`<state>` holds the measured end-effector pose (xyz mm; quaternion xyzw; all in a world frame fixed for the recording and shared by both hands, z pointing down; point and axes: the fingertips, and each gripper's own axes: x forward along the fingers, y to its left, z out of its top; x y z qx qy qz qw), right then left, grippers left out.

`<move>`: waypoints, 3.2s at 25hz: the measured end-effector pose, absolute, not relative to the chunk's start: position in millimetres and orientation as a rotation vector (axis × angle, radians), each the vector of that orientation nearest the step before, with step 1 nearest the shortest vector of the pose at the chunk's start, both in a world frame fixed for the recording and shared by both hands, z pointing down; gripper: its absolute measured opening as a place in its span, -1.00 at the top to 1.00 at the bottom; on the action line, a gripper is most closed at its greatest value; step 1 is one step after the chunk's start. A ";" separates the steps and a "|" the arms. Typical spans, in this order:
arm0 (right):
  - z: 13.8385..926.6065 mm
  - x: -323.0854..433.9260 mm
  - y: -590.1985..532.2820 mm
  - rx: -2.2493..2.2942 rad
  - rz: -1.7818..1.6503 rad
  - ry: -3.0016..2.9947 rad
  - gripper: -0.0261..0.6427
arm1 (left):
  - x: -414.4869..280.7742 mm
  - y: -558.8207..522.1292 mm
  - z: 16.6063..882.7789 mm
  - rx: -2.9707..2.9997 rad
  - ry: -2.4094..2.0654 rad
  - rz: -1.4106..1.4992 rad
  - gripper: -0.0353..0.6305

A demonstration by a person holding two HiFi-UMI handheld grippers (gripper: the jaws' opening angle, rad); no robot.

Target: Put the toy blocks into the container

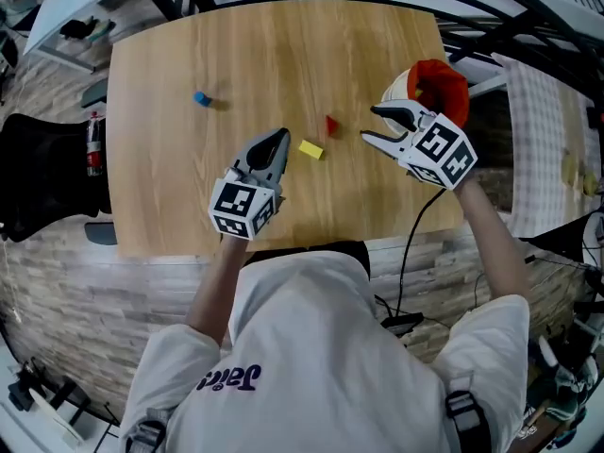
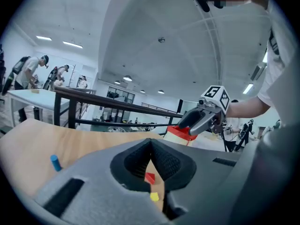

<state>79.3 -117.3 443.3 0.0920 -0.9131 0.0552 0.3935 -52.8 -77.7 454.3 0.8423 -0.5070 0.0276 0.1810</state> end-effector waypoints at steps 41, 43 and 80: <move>686.7 -154.2 15.5 0.479 0.331 -2.185 0.52 | -221.3 52.2 535.3 1.905 -1.834 0.094 0.88; 671.3 -152.3 11.8 0.493 0.334 -2.214 0.52 | -219.2 46.6 533.2 1.919 -1.824 0.091 0.88; 426.9 250.4 -178.3 1.024 0.042 -2.122 0.52 | 35.1 -138.9 471.1 2.483 -1.204 0.153 0.88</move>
